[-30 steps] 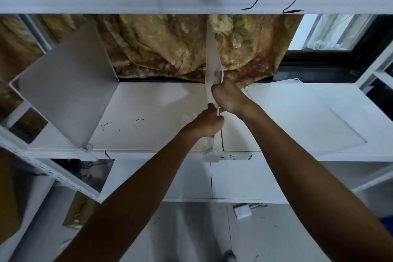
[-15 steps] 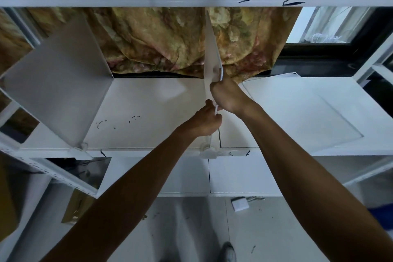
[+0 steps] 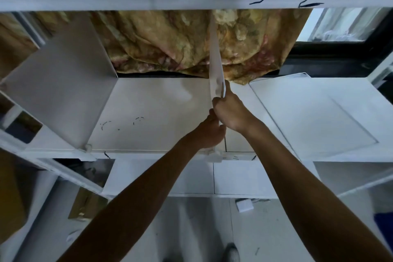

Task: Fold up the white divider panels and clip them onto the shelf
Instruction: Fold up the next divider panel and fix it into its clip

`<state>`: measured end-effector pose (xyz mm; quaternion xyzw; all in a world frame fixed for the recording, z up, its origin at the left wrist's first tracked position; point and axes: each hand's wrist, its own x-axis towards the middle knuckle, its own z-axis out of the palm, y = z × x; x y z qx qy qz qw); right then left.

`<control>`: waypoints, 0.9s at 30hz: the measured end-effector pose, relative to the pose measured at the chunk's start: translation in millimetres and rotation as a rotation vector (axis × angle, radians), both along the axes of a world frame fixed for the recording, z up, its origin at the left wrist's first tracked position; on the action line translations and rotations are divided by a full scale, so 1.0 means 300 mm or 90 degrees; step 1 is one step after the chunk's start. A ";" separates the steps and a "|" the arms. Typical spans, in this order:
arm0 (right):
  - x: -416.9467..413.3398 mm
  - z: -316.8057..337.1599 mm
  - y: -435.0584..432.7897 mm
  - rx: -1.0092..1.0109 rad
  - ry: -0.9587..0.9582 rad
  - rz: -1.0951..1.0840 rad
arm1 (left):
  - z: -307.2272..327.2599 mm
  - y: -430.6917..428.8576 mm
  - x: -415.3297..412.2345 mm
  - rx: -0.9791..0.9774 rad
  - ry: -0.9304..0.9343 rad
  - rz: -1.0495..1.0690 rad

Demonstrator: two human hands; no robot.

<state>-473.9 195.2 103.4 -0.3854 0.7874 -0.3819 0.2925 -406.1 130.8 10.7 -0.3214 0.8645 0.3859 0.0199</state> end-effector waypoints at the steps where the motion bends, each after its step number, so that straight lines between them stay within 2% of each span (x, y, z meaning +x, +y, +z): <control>1: -0.001 -0.004 0.004 -0.003 0.001 -0.005 | -0.010 0.007 -0.004 -0.011 0.001 -0.011; 4: 0.007 0.001 0.009 -0.010 0.004 -0.003 | -0.027 0.001 -0.024 0.016 -0.036 0.029; 12: 0.013 0.004 0.012 -0.008 0.023 -0.011 | -0.007 0.002 -0.014 0.042 -0.017 0.007; 16: 0.038 0.009 0.012 -0.021 0.012 -0.034 | -0.006 0.002 -0.010 0.097 -0.010 0.030; 21: 0.040 0.034 0.013 0.011 -0.008 0.017 | -0.030 -0.031 -0.026 0.178 -0.058 0.045; 27: 0.019 0.037 0.018 0.031 -0.024 0.017 | 0.028 0.003 -0.023 0.170 -0.040 0.063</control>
